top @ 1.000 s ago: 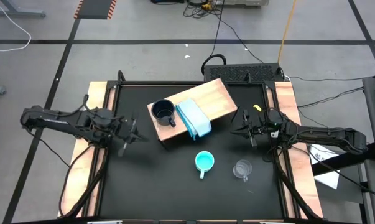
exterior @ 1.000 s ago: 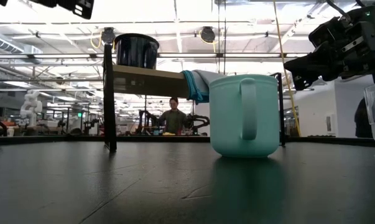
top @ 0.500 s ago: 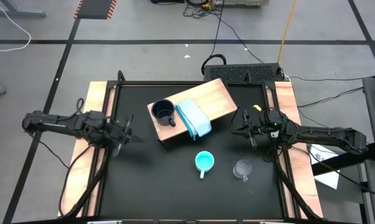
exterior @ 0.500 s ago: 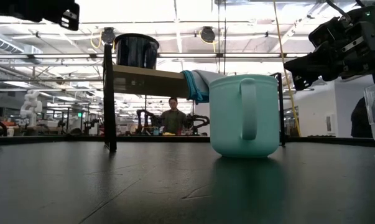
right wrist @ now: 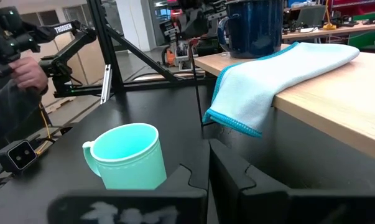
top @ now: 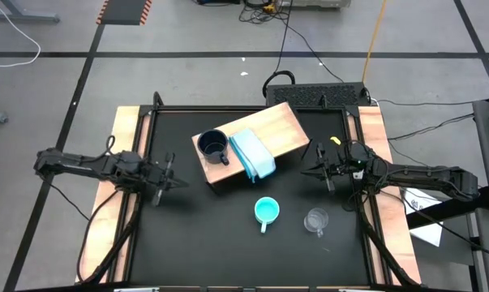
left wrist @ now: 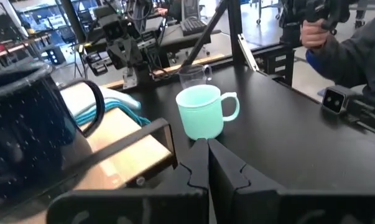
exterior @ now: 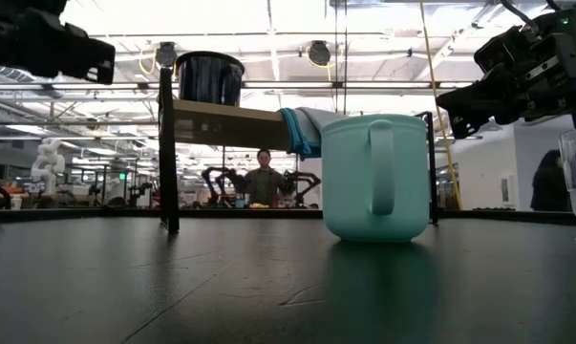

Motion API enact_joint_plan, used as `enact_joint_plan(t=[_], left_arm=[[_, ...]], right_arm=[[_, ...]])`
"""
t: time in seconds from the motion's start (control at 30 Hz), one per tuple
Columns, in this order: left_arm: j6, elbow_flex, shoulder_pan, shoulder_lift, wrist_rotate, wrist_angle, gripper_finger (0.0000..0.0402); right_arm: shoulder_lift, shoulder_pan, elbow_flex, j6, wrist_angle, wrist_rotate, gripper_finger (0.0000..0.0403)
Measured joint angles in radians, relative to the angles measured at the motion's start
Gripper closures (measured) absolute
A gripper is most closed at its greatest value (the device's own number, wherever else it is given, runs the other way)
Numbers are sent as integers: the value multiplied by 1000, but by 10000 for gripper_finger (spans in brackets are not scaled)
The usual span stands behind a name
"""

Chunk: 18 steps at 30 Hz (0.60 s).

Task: Stack small to large cups/mugs on shelf
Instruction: Put the light blue mug over the folded light blue napkin on the shelf

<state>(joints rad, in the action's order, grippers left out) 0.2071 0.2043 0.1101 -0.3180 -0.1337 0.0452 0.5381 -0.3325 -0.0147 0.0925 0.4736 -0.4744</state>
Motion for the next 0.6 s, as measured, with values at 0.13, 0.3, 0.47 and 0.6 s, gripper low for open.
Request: enact_joint_plan(t=[0.13, 0.3, 0.47, 0.6], left_arm=[[-1, -23, 0, 0, 0, 0, 402], [31, -61, 0, 0, -50, -57, 402], [40, -125, 0, -1, -50, -103, 402], [35, -175, 0, 0, -50, -185, 402]], right_arm=[[0, 0, 0, -2, 0, 0, 403], [0, 0, 0, 0, 0, 0, 403], [0, 0, 0, 0, 0, 0, 403], [0, 0, 0, 0, 0, 0, 403]])
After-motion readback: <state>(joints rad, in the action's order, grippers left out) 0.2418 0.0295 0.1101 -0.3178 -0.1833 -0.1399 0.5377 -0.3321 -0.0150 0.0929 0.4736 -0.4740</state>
